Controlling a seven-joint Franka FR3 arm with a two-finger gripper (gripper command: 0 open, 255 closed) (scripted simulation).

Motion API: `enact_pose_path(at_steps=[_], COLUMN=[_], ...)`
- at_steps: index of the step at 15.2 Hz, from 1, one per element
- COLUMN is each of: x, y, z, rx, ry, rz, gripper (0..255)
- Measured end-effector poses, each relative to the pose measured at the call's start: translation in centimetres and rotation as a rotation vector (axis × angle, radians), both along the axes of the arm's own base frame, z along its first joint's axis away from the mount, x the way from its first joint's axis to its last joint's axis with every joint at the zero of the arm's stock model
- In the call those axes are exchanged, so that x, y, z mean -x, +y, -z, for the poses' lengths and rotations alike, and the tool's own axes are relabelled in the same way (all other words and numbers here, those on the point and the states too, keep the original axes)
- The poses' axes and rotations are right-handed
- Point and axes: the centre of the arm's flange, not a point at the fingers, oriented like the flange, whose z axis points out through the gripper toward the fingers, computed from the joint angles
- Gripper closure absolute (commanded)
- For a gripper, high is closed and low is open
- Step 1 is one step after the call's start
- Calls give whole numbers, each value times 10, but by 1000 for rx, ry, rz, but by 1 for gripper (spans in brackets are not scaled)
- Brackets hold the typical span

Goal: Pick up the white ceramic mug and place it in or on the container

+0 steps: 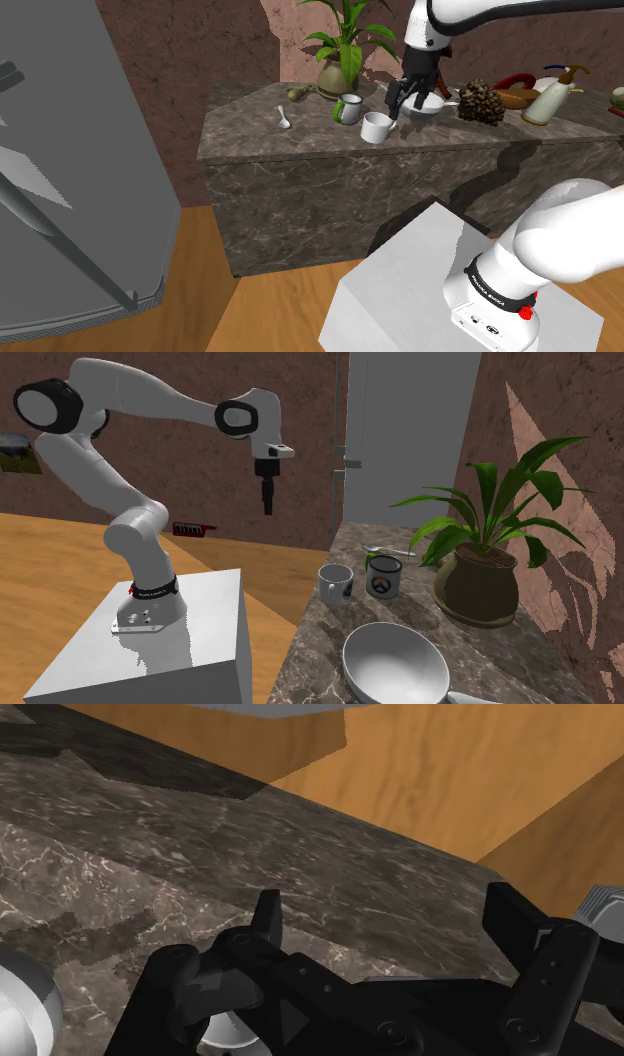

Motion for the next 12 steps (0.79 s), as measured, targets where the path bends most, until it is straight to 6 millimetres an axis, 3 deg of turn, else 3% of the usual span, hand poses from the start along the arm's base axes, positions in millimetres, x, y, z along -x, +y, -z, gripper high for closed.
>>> enact_pose_path(at_steps=[12], x=[-111], y=[-78], z=[85], rx=[-26], ry=[-8], rz=[7], gripper=[0])
